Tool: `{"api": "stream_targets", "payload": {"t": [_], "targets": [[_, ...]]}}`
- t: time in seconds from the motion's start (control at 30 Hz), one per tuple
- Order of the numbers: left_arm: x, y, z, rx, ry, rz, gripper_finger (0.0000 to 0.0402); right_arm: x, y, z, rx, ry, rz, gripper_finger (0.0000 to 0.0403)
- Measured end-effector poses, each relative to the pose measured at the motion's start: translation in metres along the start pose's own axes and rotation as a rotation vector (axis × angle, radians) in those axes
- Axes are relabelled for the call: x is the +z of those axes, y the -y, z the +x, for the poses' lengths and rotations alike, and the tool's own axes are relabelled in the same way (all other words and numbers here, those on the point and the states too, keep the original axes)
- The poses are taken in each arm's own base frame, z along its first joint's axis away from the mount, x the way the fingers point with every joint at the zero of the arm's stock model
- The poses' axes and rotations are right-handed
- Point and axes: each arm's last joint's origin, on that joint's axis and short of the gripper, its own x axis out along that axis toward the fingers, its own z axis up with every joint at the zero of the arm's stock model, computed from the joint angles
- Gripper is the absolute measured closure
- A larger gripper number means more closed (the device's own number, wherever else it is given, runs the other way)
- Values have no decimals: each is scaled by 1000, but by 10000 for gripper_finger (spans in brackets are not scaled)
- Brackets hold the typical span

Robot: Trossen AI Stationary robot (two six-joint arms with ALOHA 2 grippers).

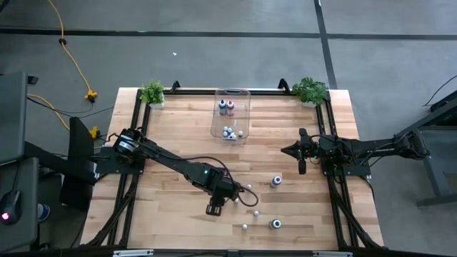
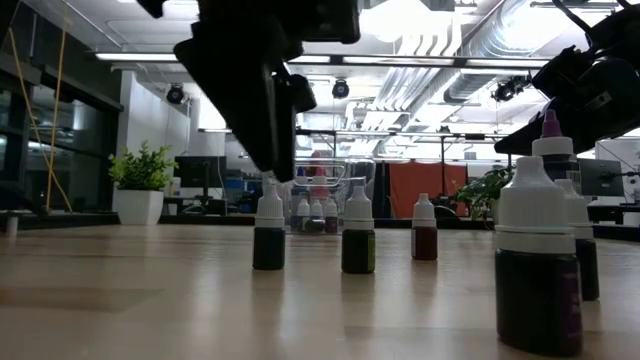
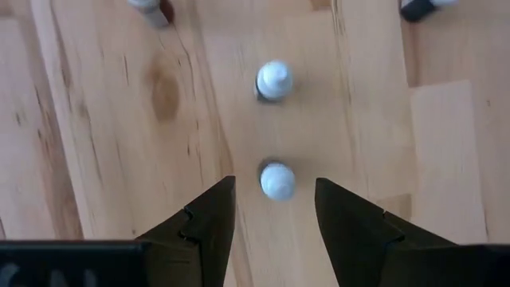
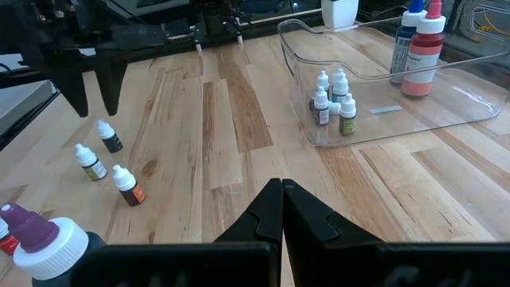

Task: Pick & Place food coloring
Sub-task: Put the small purple food coloring into the transparent bin

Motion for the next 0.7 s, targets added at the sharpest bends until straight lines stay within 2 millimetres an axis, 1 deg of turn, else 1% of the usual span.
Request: {"api": "stream_targets", "payload": {"t": [0.37, 0.63, 0.7], "targets": [[2, 0, 1, 2, 25, -4, 233, 0, 0, 0, -1, 0, 0, 402], [-10, -2, 13, 10, -15, -6, 233, 0, 0, 0, -1, 0, 0, 402], [-11, -3, 14, 10, -16, -13, 233, 0, 0, 0, 0, 0, 0, 402]]}}
